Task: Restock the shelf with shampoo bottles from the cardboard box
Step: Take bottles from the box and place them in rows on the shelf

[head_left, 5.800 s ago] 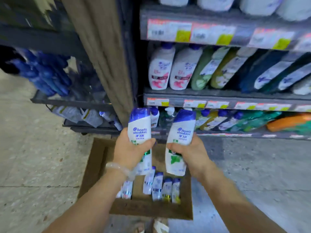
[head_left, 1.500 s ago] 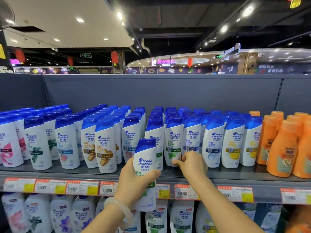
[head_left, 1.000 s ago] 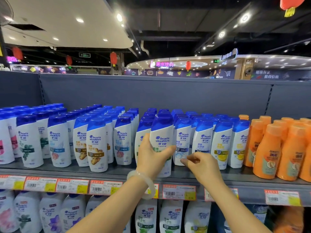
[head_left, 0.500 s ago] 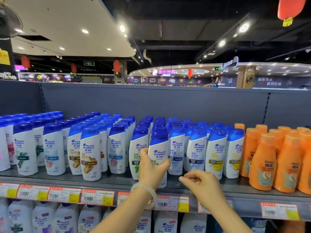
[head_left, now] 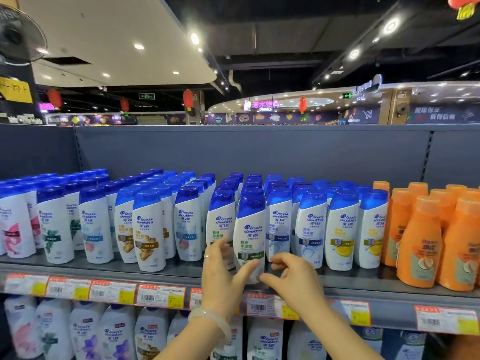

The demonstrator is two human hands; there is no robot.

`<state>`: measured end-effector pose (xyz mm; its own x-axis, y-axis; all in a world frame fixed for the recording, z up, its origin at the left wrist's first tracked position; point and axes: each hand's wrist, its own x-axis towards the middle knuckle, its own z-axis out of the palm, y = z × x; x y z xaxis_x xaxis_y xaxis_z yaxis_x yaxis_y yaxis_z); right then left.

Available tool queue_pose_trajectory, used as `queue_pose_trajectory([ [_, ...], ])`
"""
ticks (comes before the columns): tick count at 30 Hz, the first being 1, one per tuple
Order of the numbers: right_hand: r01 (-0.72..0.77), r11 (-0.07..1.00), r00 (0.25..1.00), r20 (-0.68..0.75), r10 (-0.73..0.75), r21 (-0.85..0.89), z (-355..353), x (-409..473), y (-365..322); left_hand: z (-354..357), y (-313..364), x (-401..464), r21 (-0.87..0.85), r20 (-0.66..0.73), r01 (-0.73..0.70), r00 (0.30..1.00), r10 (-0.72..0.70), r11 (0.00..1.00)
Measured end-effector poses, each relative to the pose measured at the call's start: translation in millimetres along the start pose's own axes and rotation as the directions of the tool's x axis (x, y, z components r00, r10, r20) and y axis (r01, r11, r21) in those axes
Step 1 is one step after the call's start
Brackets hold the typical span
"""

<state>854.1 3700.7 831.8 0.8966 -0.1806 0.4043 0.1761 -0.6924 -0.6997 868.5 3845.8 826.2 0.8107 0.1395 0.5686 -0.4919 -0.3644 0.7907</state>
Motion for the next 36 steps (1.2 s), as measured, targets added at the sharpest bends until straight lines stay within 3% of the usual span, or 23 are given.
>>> queue_pose_trajectory([
  [6, 0.032, 0.997, 0.999, 0.011, -0.031, -0.076, 8, 1, 1, -9, -13, -6, 0.120, 0.109, 0.012, 0.994, -0.025, 0.993],
  [18, -0.010, 0.989, 1.000, 0.016, 0.012, -0.147, 16, 9, -1, 1, -15, 4, 0.365, 0.081, 0.022, 0.995, -0.055, 0.931],
  [28, -0.044, 0.981, 0.999, 0.005, 0.045, -0.187, 21, 12, -3, -3, -16, 9, 0.361, 0.055, 0.024, 0.997, -0.047, 0.932],
  [32, -0.048, 0.979, 0.999, 0.007, 0.050, -0.200, 21, 12, -3, -17, -19, 16, 0.259, -0.161, 0.021, 0.987, 0.022, 0.966],
  [34, -0.052, 0.978, 0.998, 0.011, 0.056, -0.200, 22, 12, -3, -27, -24, 25, 0.183, -0.223, 0.061, 0.975, -0.019, 0.981],
  [36, -0.057, 0.978, 0.998, 0.011, 0.060, -0.200, 22, 12, -5, -35, -28, 34, 0.114, -0.154, 0.135, 0.981, -0.117, 0.984],
])
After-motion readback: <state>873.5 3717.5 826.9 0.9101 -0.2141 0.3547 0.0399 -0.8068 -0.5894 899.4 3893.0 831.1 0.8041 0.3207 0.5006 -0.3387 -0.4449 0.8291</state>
